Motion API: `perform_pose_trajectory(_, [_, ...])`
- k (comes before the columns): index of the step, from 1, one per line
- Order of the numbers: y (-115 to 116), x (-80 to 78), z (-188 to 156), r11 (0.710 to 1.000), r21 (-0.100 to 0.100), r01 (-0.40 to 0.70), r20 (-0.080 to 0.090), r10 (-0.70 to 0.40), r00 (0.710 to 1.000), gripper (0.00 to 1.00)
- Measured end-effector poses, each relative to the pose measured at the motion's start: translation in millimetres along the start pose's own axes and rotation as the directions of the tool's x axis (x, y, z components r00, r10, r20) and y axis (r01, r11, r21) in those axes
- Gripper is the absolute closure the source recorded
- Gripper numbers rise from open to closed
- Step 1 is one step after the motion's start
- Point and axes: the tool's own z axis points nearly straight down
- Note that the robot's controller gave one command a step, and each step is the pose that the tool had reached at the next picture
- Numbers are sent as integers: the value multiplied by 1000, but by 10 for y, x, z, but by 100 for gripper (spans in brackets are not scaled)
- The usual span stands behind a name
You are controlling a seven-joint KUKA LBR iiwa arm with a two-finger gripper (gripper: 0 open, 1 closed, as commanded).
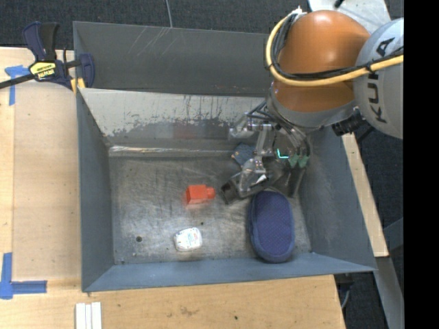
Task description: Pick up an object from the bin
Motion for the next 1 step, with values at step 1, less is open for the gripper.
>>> perform_pose_trajectory(1, [902, 178, 956, 996, -2, 91, -2, -91, 996, 0])
